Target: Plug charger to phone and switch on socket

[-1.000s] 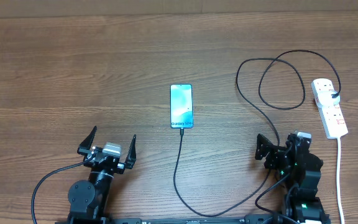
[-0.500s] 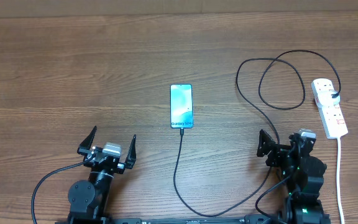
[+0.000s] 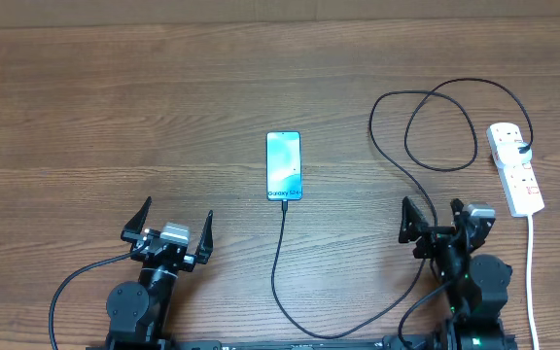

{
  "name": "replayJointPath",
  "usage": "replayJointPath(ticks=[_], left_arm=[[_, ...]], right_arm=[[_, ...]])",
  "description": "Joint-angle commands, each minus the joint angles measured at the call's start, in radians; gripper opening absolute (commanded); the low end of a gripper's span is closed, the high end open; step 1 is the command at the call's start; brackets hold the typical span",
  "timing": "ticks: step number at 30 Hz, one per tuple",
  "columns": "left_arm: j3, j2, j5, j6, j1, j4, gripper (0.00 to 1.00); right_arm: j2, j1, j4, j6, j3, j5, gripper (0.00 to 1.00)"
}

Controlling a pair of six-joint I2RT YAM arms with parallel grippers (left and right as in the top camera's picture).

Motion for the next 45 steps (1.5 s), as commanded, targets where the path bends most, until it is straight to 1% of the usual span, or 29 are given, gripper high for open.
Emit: replayJointPath(ticks=[1, 5, 9, 45], left_arm=[[-0.004, -0.005, -0.006, -0.021, 0.003, -0.002, 1.0], [-0.004, -0.005, -0.006, -0.021, 0.003, -0.002, 1.0], [-0.004, -0.005, -0.006, -0.021, 0.003, -0.002, 1.0], [-0.004, -0.005, -0.006, -0.021, 0.003, -0.002, 1.0]], right_arm=[[-0.076, 0.039, 0.003, -0.002, -0.01, 0.006, 1.0], [-0.169, 0.049, 0.002, -0.002, -0.01, 0.005, 1.0], [-0.221, 0.049, 0.002, -0.002, -0.01, 0.005, 1.0], [-0.221, 0.049, 0.003, -0.002, -0.01, 0.005, 1.0]])
